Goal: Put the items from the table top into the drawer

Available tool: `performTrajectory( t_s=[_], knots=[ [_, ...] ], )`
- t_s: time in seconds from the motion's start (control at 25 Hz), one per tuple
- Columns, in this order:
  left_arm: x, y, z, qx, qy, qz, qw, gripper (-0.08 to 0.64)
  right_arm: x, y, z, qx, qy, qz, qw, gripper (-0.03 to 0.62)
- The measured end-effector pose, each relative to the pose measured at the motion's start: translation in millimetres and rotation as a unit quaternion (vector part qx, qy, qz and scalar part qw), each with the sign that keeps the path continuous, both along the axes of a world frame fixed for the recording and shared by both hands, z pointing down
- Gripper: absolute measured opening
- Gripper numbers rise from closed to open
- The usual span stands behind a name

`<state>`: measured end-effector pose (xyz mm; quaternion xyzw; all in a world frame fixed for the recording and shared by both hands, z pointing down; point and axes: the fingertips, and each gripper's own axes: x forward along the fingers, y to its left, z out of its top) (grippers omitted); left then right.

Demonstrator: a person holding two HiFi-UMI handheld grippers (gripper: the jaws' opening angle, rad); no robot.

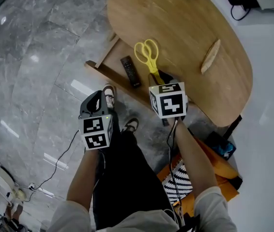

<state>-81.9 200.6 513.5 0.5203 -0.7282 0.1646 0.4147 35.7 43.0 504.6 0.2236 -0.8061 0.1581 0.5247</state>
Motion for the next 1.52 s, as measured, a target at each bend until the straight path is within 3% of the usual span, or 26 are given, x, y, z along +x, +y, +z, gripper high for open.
performTrajectory(
  t_s=[0.4, 0.6, 0.68, 0.76, 1.12, 1.52],
  knots=[
    [-29, 25, 3, 0.001, -0.007, -0.038, 0.9992, 0.009, -33, 45, 18, -0.03, 0.0, -0.08, 0.996, 0.104],
    [-37, 25, 6, -0.001, -0.006, -0.04, 0.9992, 0.009, -36, 48, 25, -0.037, 0.002, -0.096, 0.995, 0.106],
    [-38, 23, 7, -0.001, -0.005, -0.036, 0.9993, 0.009, -37, 45, 28, -0.039, 0.003, -0.092, 0.995, 0.109],
    [-41, 20, 8, -0.001, -0.005, -0.032, 0.9995, 0.009, -37, 41, 30, -0.039, 0.001, -0.083, 0.996, 0.179],
    [-41, 5, 9, 0.001, -0.011, -0.017, 0.9998, 0.009, -17, 32, 33, -0.041, -0.001, -0.046, 0.998, 0.175],
    [-11, -20, 6, -0.006, -0.005, 0.025, 0.9997, 0.009, 15, 17, 21, -0.04, -0.012, -0.009, 0.999, 0.17]
  ],
)
